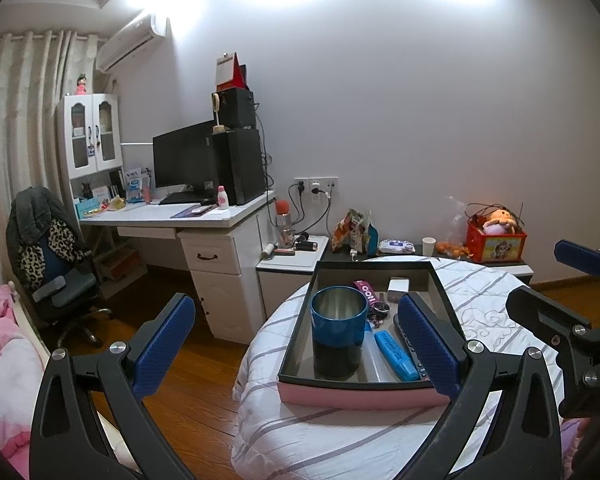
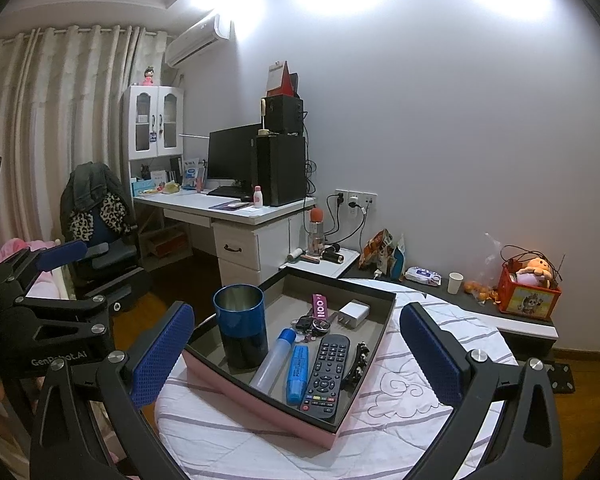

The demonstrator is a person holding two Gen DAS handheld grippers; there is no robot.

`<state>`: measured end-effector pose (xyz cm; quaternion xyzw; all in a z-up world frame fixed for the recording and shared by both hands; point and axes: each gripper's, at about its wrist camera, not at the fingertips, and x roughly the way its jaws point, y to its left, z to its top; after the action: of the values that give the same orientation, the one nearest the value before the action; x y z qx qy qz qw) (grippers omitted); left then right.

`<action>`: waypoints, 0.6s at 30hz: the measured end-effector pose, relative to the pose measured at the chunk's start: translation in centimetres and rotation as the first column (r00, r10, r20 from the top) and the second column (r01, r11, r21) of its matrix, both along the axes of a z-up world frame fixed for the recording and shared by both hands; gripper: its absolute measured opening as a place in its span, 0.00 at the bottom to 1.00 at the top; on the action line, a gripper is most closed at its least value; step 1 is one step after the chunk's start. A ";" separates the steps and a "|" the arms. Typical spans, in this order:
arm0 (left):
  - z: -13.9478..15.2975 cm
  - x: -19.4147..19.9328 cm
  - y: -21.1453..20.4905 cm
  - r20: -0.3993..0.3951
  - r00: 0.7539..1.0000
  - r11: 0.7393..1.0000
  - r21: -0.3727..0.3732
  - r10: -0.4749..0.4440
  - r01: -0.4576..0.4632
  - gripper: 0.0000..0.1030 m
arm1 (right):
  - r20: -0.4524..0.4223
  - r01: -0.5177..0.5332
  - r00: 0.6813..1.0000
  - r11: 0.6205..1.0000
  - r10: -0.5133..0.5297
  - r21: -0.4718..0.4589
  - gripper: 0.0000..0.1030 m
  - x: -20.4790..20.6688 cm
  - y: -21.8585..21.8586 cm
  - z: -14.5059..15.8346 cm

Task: Organize rigid objects

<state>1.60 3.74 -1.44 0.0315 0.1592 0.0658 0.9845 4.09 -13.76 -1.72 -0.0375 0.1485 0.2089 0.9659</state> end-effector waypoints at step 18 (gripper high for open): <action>-0.1 0.0 -0.6 -0.011 1.000 1.000 0.005 -0.019 0.019 1.00 | -0.019 0.020 1.000 1.000 -0.020 0.005 1.00 -0.2 -0.4 -0.4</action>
<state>1.62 3.13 -1.53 0.0357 0.1644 0.0565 0.9841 3.86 -14.19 -2.15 -0.0314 0.1576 0.1999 0.9666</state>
